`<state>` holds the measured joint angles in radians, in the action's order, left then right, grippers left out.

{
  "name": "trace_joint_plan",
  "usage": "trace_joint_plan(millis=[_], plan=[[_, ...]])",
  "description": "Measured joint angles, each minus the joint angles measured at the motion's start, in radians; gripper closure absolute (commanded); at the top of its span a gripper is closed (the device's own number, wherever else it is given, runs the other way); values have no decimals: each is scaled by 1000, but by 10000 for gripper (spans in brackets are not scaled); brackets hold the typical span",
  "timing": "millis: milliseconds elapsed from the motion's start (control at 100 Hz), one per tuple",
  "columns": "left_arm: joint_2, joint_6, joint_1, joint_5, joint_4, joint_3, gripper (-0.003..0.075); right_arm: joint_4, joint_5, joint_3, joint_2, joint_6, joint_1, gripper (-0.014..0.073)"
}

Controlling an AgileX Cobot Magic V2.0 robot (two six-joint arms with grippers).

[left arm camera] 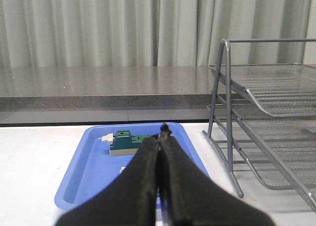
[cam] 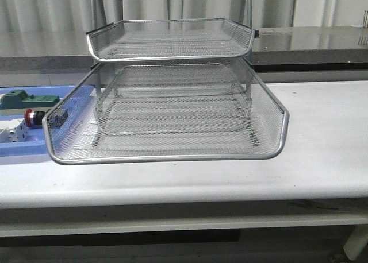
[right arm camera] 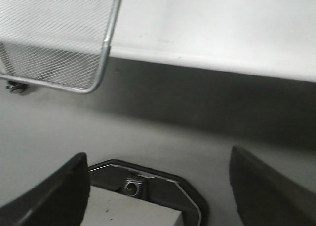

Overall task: Place button on rack with both arms
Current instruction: 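Release the tray and withdraw the right gripper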

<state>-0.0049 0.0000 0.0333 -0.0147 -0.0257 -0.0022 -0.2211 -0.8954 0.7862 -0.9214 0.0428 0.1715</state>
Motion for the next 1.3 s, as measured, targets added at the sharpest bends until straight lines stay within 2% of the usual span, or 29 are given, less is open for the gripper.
trace_joint_plan(millis=[120,240,650,770,1040,1300], plan=[[0,0,0,0,0,0,741,135,-61,51,71,-76,0,11],[0,0,0,0,0,0,741,203,-101,69,150,-107,0,11],[0,0,0,0,0,0,741,234,-181,71,357,-143,0,30],[0,0,0,0,0,0,741,236,-200,71,361,-143,0,161],[0,0,0,0,0,0,741,236,-206,71,361,-143,0,664],[0,0,0,0,0,0,741,236,-206,71,361,-143,0,662]])
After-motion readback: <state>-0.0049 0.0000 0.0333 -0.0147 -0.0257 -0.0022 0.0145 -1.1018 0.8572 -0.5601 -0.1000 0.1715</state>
